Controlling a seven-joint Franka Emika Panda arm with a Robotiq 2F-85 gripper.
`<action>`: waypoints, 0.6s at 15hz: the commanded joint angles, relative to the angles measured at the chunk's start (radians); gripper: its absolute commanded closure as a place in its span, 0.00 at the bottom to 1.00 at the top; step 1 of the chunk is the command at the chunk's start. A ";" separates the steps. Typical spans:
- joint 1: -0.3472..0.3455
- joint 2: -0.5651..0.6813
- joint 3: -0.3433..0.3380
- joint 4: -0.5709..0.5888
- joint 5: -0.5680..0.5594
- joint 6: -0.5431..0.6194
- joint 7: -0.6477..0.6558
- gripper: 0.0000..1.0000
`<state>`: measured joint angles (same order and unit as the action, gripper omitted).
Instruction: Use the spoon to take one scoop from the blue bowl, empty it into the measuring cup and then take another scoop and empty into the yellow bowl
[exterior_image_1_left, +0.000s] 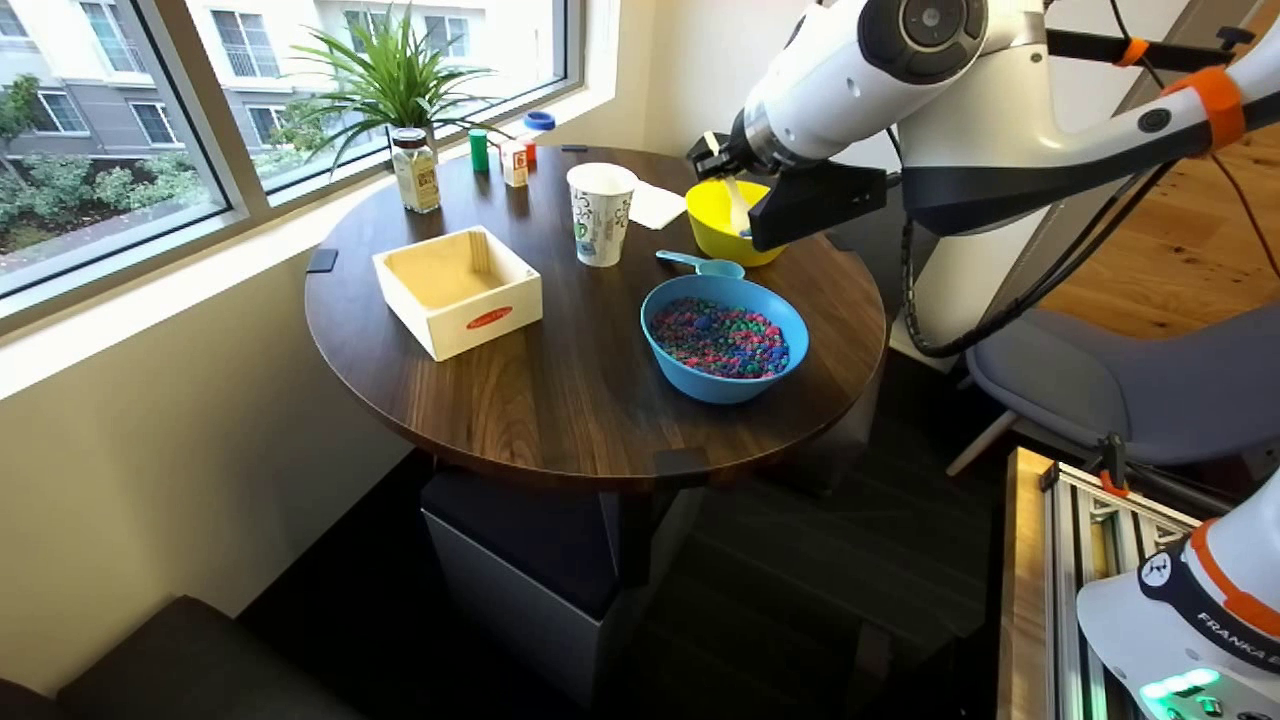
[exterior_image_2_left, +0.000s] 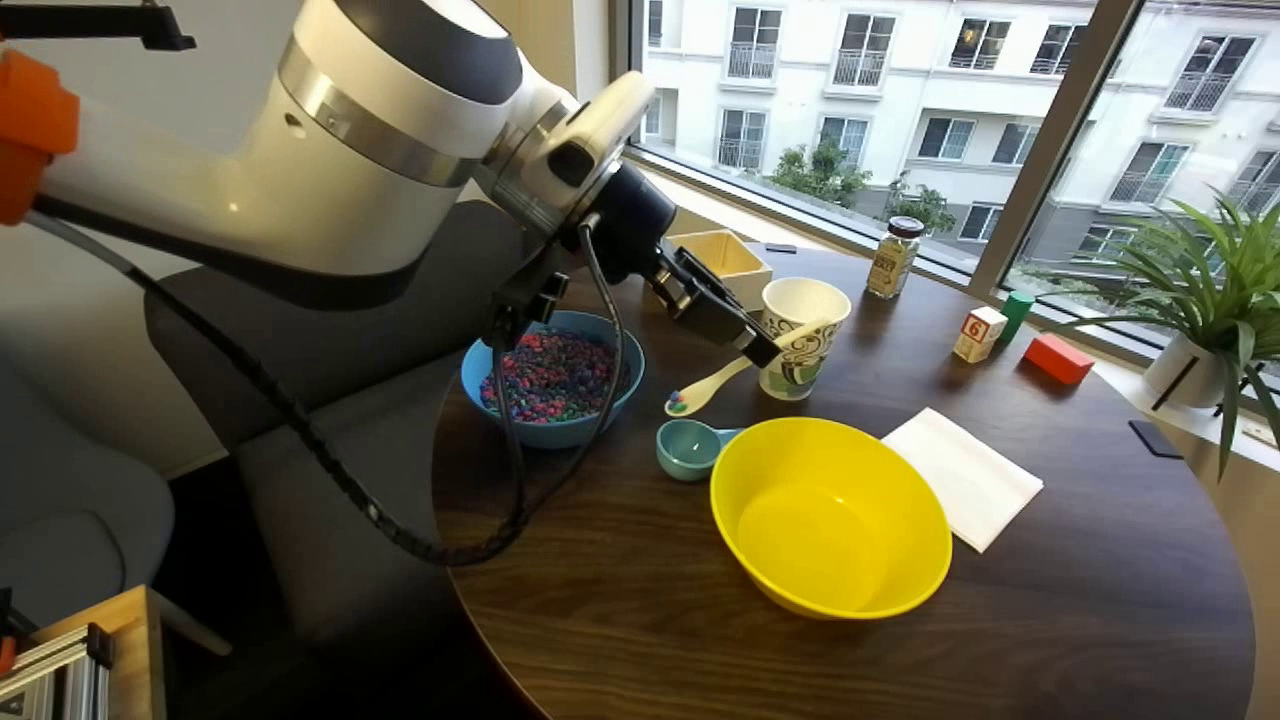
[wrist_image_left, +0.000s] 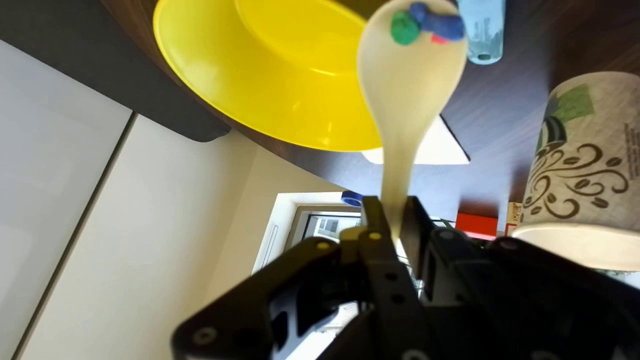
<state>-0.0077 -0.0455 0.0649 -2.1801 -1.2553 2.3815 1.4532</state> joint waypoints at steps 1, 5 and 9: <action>0.024 0.039 0.000 0.019 -0.066 -0.045 0.052 0.97; 0.037 0.057 0.000 0.019 -0.119 -0.073 0.075 0.97; 0.045 0.072 0.000 0.021 -0.174 -0.090 0.118 0.97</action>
<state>0.0216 0.0036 0.0651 -2.1718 -1.3755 2.3237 1.5158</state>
